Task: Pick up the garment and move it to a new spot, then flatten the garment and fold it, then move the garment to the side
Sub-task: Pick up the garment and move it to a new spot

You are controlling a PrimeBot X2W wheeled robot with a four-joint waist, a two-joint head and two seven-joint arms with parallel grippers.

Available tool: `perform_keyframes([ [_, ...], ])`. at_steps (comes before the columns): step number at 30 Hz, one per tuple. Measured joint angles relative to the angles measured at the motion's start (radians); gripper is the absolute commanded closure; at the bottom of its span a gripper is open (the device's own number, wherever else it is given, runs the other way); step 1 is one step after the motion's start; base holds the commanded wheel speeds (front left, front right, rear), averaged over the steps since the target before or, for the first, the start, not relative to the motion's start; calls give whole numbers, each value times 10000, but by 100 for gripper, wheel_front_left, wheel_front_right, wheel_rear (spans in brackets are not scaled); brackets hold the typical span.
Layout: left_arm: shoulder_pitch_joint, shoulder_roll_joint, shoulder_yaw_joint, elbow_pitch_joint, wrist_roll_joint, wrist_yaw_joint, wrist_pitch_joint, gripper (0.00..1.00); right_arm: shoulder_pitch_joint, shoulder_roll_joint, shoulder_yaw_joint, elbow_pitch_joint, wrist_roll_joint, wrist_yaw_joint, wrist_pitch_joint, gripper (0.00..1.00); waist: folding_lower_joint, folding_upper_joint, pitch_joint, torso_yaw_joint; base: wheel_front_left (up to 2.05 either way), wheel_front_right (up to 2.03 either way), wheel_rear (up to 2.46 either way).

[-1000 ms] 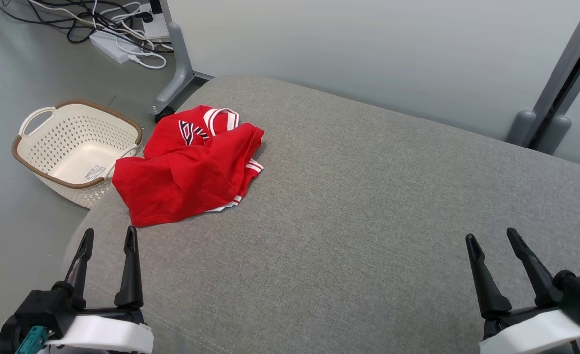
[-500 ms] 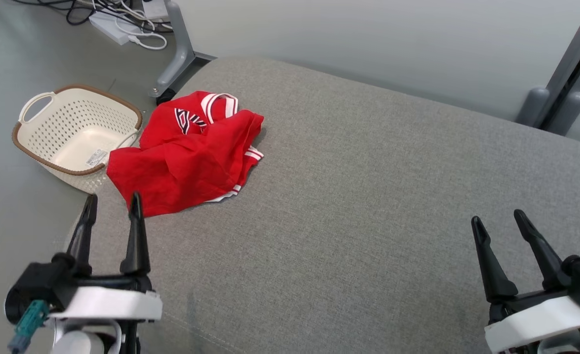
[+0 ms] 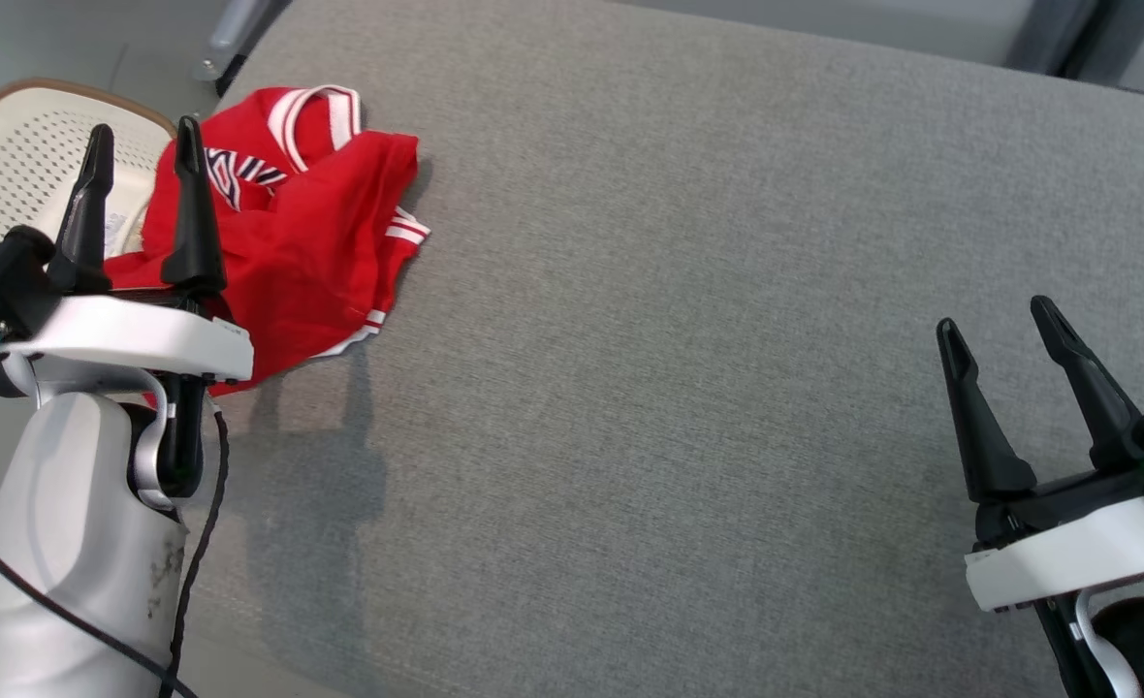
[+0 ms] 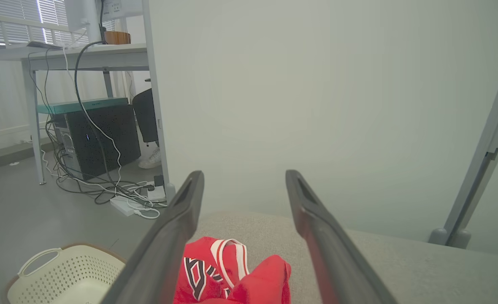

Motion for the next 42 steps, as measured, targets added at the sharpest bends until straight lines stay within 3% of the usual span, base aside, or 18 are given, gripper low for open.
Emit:
perform_keyframes([
  [1,-557,54,0,1239,-142,-245,86,0,-203,-21,67,13,-12,0,-15,0,0,0,301,-207,0,0,0],
  [2,-557,54,0,1239,-142,-245,86,0,-203,-21,67,13,-12,0,-15,0,0,0,301,-207,0,0,0],
  [7,-1552,86,40,4341,-577,-614,608,0,-546,-33,92,107,-13,0,-171,0,0,0,942,-761,0,0,0],
  [14,-2383,36,25,6851,-763,-744,941,0,-690,-88,-23,186,-33,0,-293,0,0,0,1519,-1242,0,0,0],
  [15,-2579,36,-38,7254,-773,-834,951,87,-726,-100,-10,199,-33,0,-293,0,0,0,1577,-1287,0,0,0],
  [16,-2656,56,-69,7386,-773,-880,905,100,-764,-92,13,221,-31,0,-295,0,0,0,1586,-1303,0,0,0],
  [22,-2822,343,-313,7810,-543,-1005,297,100,-857,-67,59,460,4,0,-435,0,0,0,1331,-1360,0,0,0],
  [27,-2807,688,-303,7056,-257,-963,40,100,-640,29,-61,663,27,0,-690,0,0,0,819,-1441,0,0,0],
  [31,-2311,986,54,5085,75,-688,10,100,-455,123,-59,802,98,0,-861,0,0,0,325,-1559,0,0,0],
  [42,1189,834,299,-27,625,328,130,100,88,332,-19,1110,205,0,-1170,0,-1,0,-930,-2374,0,0,0],
])
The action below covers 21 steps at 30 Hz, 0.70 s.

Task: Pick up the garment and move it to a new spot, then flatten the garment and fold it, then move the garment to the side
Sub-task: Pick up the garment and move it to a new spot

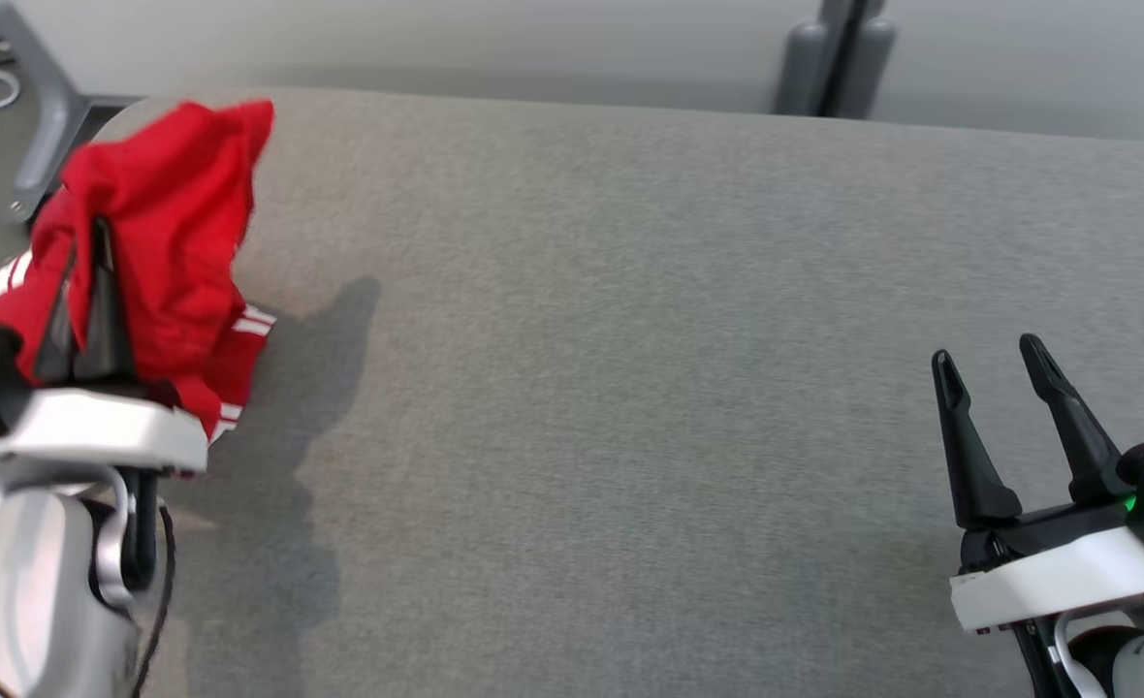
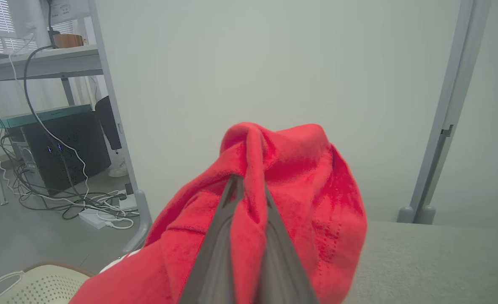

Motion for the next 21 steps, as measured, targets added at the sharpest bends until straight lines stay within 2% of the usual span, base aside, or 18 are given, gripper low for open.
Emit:
perform_keyframes([
  [6,2008,-173,-320,-2901,270,633,633,100,298,81,-44,-4,113,0,-54,0,0,0,-397,-702,0,0,0],
  [11,2952,-357,-851,-4614,449,838,1091,100,329,128,-102,-15,211,0,-127,0,0,0,-605,-1214,0,0,0],
  [14,3026,-435,-1197,-5164,506,807,1285,100,319,150,-73,-50,228,0,-132,0,0,0,-608,-1519,0,0,0],
  [21,1906,-869,-2332,-5358,568,196,1620,100,156,182,10,-186,320,0,-188,0,0,0,-230,-2253,0,0,0],
])
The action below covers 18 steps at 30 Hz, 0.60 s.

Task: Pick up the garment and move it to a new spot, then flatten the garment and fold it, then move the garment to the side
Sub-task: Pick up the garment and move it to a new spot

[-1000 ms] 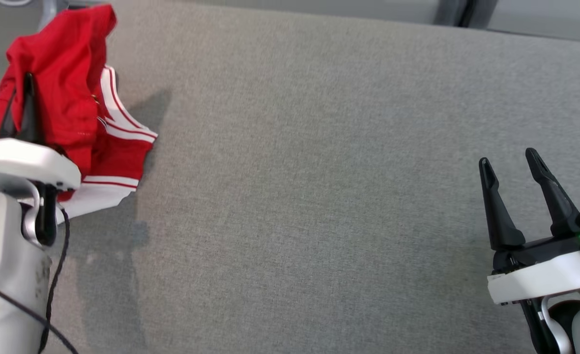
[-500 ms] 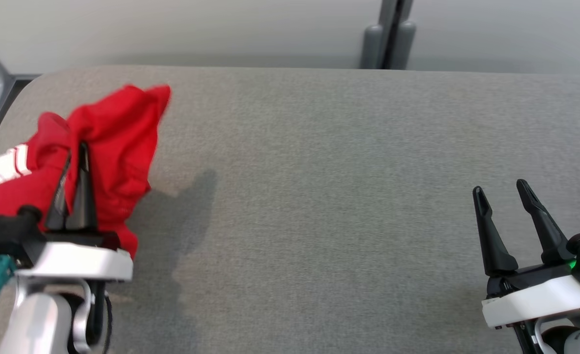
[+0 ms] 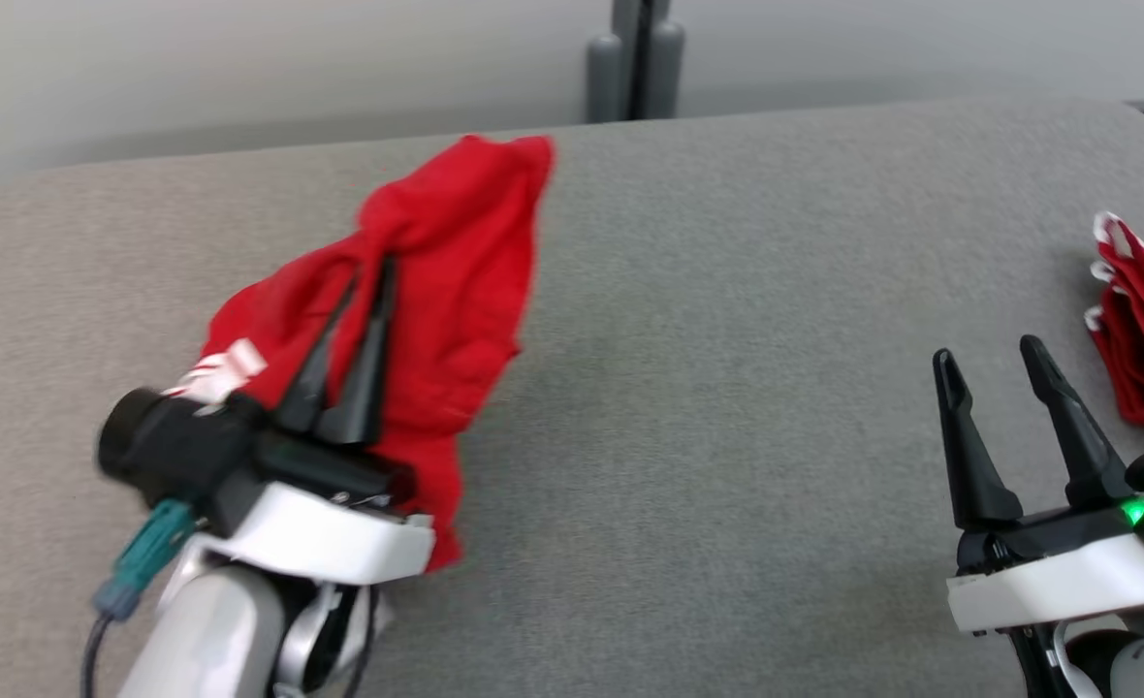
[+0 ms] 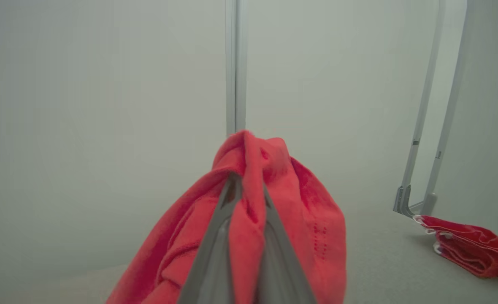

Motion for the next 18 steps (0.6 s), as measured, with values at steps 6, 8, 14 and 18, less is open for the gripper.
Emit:
perform_keyframes([
  [6,-1010,-558,-926,585,86,-518,25,100,-199,23,111,33,109,0,-255,0,0,0,482,-723,0,0,0],
  [8,-1320,-717,-1271,917,102,-708,-21,100,-245,33,163,111,217,0,-399,0,0,0,689,-1046,0,0,0],
  [14,-2006,-978,-1866,2573,186,-1041,-58,100,-325,46,290,464,606,0,-836,0,0,0,1305,-2005,0,0,0],
  [18,-2209,-1116,-2123,3837,84,-1210,-44,100,-381,46,301,679,729,0,-1085,0,0,0,1645,-2545,0,0,0],
])
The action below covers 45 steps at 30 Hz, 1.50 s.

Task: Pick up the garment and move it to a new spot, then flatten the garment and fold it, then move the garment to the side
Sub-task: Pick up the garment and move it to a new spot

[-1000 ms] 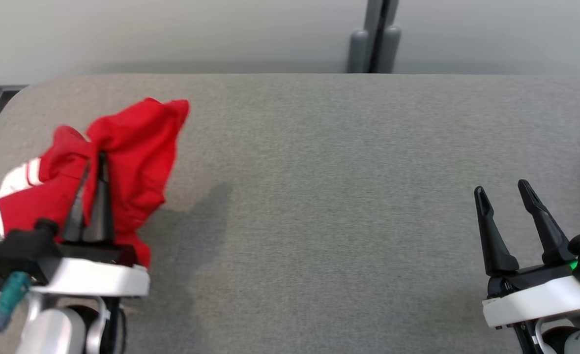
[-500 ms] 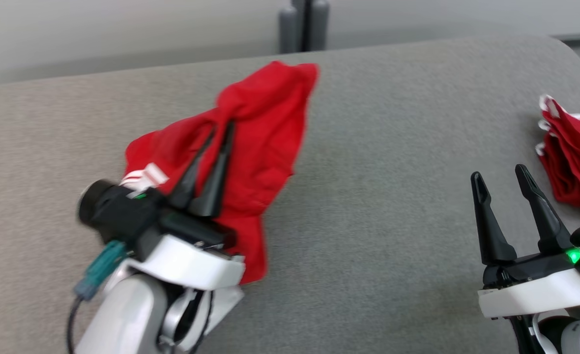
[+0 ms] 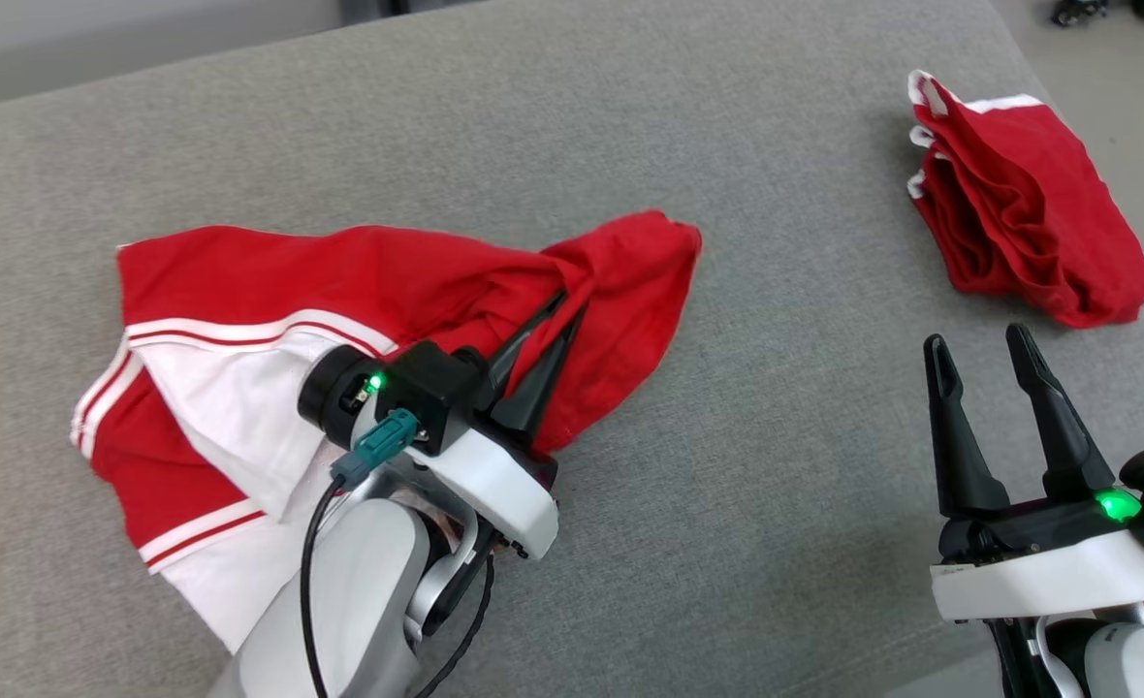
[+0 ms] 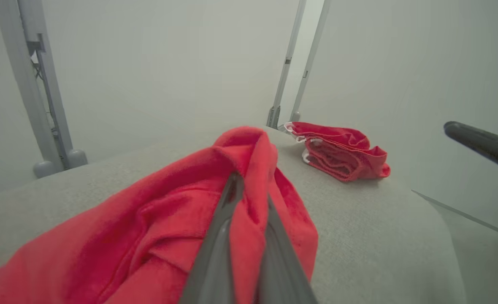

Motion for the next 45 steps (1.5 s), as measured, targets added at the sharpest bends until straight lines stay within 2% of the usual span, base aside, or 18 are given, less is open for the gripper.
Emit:
perform_keyframes([
  [1,-32,-19,-54,274,-38,-27,-10,92,-19,2,4,59,19,0,-10,0,0,0,77,-93,0,0,0],
  [2,-72,-29,-121,545,-94,-81,-10,62,-22,2,2,92,42,0,-58,0,0,0,151,-170,0,0,0],
  [3,-97,-52,-140,732,-213,-138,-73,16,-23,2,2,125,69,0,-86,0,0,-1,207,-230,0,0,0],
  [4,-138,-69,-142,888,-291,-142,-148,0,-30,4,8,148,71,0,-96,0,-1,0,248,-275,0,0,0],
  [8,-290,-69,-136,1220,-270,-169,-541,0,-100,4,-65,247,75,0,-171,0,-1,-1,236,-204,0,0,0],
  [12,-441,-25,92,1218,-240,15,-1009,0,-113,12,-71,314,-21,0,-150,0,0,0,71,105,0,0,0],
  [20,-467,405,1459,1039,-577,884,-1478,0,-112,15,-105,257,-303,0,134,0,-1,0,-456,937,0,0,0],
  [27,584,1095,2778,780,-993,1413,-1653,0,51,25,-42,228,-470,0,456,0,0,0,-986,1916,0,0,0],
  [35,2176,1733,3693,-35,-1292,1461,-1684,0,280,-27,-40,198,-754,0,748,0,0,0,-1561,2642,0,0,0],
  [40,3353,1879,3925,-732,-1432,1329,-1695,0,443,-171,-44,249,-988,0,899,0,0,-1,-1982,2831,0,0,0],
  [45,4304,1944,3960,-1546,-1336,1411,-1695,0,683,-221,-50,368,-972,0,980,0,-1,0,-2362,2889,0,0,0],
])
